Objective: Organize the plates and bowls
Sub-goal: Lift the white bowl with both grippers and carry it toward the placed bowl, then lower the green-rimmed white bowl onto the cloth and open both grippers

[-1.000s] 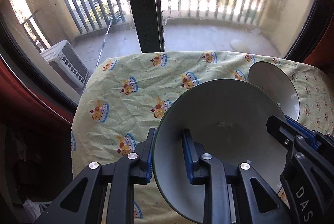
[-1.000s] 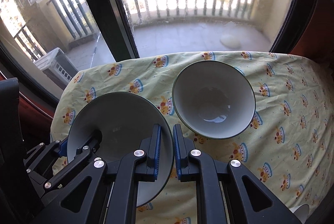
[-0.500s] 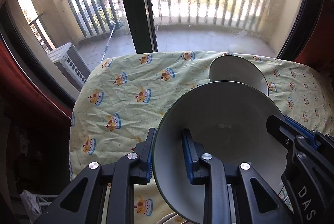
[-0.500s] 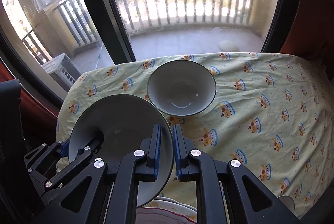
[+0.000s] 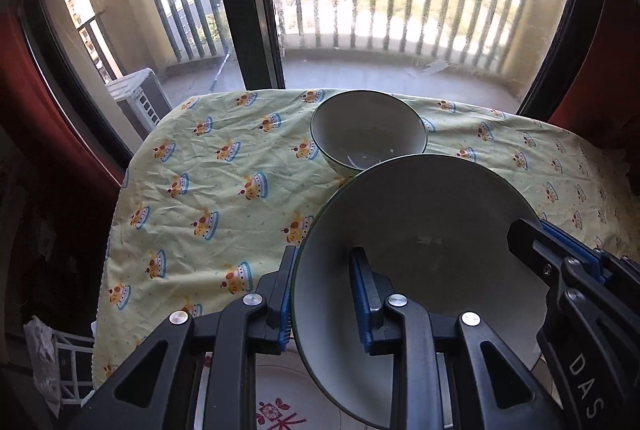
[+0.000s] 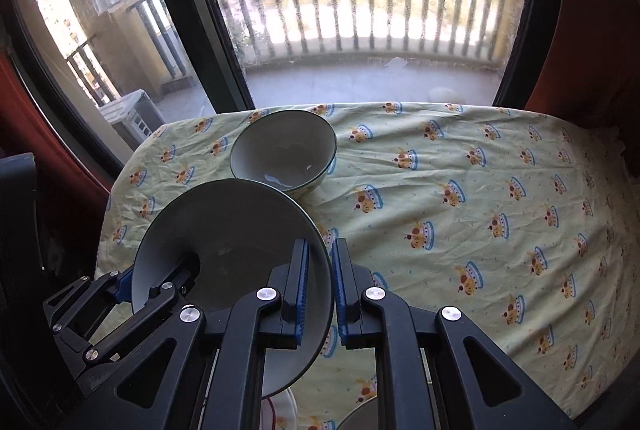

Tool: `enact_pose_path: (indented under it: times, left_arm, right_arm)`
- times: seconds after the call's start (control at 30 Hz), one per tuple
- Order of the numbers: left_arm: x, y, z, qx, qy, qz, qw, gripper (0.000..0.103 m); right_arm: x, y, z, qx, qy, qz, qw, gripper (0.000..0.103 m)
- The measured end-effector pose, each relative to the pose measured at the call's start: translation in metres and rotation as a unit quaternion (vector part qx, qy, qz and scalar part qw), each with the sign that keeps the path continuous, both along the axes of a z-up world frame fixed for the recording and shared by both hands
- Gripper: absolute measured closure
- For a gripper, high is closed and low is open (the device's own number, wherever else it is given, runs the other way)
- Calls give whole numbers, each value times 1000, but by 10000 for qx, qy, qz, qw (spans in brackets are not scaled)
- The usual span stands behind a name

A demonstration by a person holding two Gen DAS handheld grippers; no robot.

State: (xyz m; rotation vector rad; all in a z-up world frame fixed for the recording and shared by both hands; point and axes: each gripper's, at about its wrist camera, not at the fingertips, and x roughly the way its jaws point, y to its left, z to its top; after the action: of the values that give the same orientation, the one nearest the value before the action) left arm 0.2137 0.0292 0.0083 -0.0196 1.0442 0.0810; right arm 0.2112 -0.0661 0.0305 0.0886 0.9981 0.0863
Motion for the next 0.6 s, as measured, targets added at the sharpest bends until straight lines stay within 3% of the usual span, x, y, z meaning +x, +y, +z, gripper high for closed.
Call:
enact_pose_path:
  times: [0.6]
  left_arm:
    - [-65, -84, -5, -177, 133, 393, 9990, 79]
  right_arm:
    - [-65, -97, 2, 18, 139, 406, 9991, 88]
